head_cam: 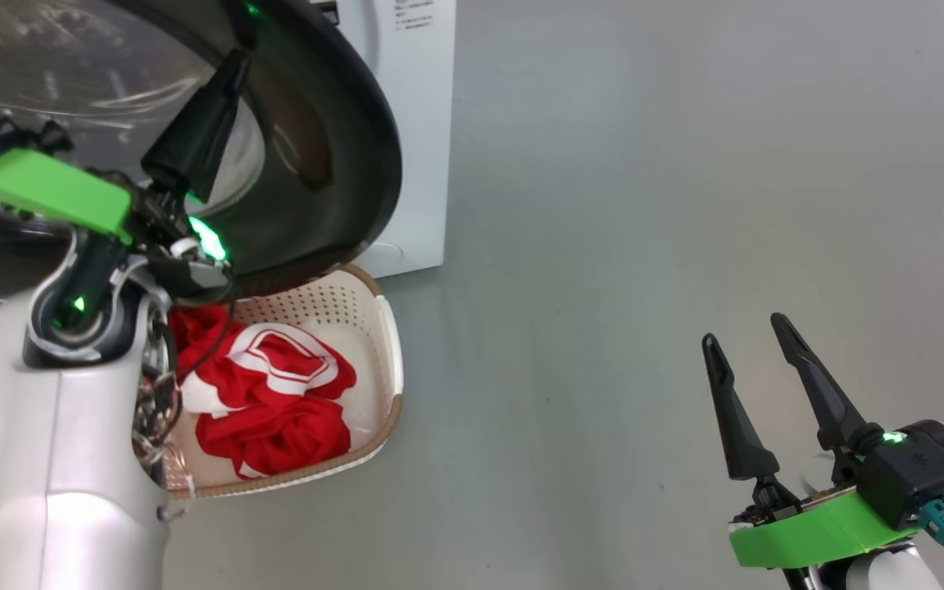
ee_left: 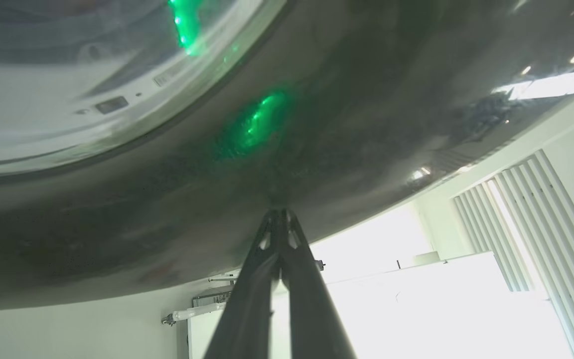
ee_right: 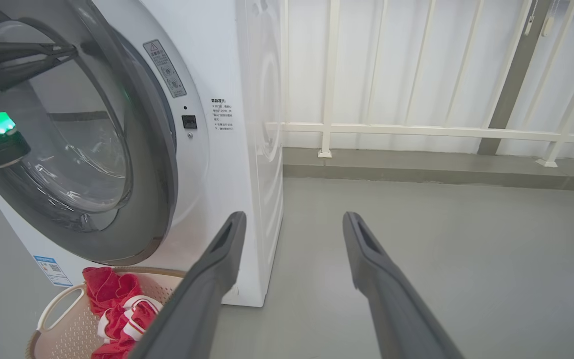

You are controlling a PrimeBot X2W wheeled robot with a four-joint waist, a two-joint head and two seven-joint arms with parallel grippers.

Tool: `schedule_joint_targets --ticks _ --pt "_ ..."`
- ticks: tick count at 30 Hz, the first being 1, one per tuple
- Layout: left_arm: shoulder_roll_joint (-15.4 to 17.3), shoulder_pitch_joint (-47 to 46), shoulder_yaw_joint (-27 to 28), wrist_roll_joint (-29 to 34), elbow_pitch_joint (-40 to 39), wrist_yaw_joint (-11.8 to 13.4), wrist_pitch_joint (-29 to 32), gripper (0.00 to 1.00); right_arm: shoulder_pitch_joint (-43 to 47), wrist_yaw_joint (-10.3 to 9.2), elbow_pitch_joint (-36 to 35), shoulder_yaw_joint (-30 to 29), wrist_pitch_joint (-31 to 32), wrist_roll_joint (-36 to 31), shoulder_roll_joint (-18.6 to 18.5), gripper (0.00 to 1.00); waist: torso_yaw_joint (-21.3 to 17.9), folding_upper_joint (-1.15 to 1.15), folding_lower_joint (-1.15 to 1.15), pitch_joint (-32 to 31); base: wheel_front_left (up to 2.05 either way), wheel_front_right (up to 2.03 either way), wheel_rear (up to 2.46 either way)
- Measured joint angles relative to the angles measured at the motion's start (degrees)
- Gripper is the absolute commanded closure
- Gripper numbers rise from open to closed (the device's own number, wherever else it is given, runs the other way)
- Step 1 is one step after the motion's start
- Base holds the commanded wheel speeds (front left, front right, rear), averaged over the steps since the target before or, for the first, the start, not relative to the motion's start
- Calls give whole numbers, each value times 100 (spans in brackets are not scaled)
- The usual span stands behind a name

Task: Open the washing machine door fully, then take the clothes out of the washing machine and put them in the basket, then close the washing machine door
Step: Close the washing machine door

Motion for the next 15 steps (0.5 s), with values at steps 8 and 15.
schedule_joint_targets --ticks 8,15 --pt "-8 548 -42 289 -101 -41 -345 68 4 0 60 -2 0 178 0 0 260 0 0 -148 0 0 0" --pt "35 1261 -331 980 -777 -144 -824 0 12 0 103 -31 0 198 -1 0 567 0 0 -365 0 0 0"
